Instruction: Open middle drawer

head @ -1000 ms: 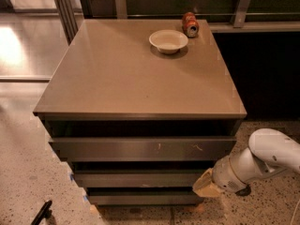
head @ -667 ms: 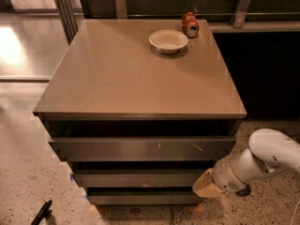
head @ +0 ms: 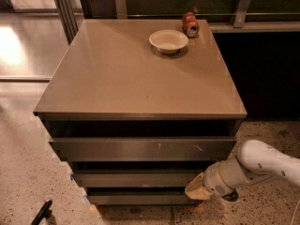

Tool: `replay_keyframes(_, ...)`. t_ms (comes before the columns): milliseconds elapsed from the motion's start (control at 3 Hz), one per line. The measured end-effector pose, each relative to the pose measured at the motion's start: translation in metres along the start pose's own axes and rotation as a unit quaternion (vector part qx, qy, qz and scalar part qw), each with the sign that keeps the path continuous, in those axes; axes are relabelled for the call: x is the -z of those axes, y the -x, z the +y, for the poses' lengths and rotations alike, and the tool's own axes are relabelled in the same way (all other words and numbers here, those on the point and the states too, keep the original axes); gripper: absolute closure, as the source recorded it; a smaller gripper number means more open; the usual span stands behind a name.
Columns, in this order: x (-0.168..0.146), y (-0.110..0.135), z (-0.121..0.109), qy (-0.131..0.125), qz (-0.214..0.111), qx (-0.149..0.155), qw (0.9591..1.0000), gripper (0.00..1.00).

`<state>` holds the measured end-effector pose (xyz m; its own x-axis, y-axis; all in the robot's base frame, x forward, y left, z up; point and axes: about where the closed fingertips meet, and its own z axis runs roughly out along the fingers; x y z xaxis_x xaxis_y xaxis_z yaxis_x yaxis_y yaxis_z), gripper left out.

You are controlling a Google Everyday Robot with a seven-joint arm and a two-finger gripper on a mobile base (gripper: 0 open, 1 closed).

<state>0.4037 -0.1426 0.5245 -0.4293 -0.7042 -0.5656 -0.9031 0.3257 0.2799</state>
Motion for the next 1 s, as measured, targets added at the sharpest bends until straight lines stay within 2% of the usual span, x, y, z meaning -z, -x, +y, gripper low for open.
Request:
replay_keyframes(333, -0.001, 0.0, -0.001, -0.001, -0.001, 0.0, 1.0, 1.0)
replay_keyframes(1000, -0.022, 0.004, -0.015, -0.005, -0.048, -0.035, 0.9983, 1.0)
